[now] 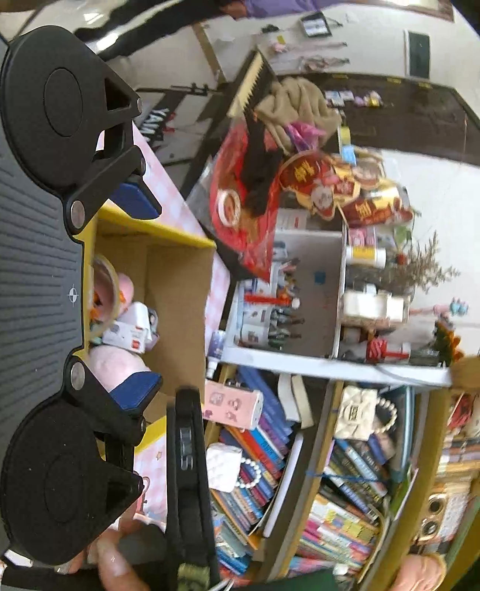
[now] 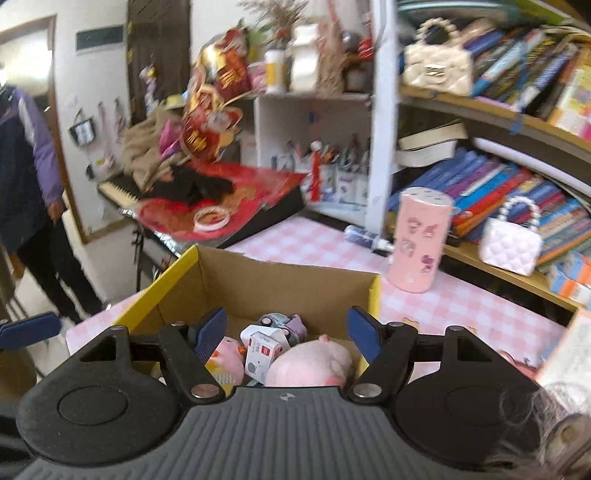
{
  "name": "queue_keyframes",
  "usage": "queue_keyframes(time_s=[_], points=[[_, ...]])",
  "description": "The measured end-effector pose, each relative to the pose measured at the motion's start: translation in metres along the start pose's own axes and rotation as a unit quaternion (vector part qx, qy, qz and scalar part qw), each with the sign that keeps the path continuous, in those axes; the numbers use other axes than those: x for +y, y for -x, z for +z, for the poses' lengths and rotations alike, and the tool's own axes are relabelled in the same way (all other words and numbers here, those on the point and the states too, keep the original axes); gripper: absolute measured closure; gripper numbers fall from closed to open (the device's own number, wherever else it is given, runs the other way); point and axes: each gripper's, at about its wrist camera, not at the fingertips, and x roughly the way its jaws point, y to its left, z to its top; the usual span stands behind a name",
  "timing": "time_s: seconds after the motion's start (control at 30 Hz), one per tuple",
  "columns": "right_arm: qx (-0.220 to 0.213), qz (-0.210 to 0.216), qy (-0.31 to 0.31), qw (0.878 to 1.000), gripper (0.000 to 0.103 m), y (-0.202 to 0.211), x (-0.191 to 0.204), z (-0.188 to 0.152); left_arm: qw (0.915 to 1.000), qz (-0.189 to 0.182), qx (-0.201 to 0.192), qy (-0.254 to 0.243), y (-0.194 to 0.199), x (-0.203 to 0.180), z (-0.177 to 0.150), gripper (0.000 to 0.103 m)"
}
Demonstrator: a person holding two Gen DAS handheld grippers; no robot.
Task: Organize objects
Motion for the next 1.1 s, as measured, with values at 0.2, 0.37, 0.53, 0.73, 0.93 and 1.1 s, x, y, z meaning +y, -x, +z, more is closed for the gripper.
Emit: queue_keyframes(time_s=[0.2, 0.37, 0.53, 0.73, 0.93, 1.1], points=[[-0.017, -0.044, -0.039, 0.998, 0.031, 0.047, 0.014, -0.035, 0.9988, 0.036, 0.009, 0.031, 0.038, 0.024, -0.018, 0.011], [-0.007, -0.059, -0.046, 0.997, 0.030, 0.074, 0.037, -0.074, 0.9972, 0.048, 0.029, 0.049, 0.062, 0.039, -0.042, 0.010], [0.016, -0.065, -0.031, 0.997, 0.030, 0.089, 0.057, -0.113, 0.9961, 0.054, 0.055, 0.042, 0.080, 0.043, -0.068, 0.010], [0.046, -0.079, -0.022, 0.996, 0.030, 0.110, 0.072, -0.144, 0.9938, 0.046, 0.092, 0.043, 0.094, 0.039, -0.095, 0.010], [0.066, -0.113, -0.020, 0.991, 0.030, 0.129, 0.075, -0.173, 0.9925, 0.025, 0.120, 0.005, 0.105, 0.024, -0.117, 0.010], [0.085, -0.155, -0.053, 0.983, 0.030, 0.146, 0.061, -0.192, 0.9911, -0.015, 0.132, -0.008, 0.108, 0.008, -0.126, 0.010]])
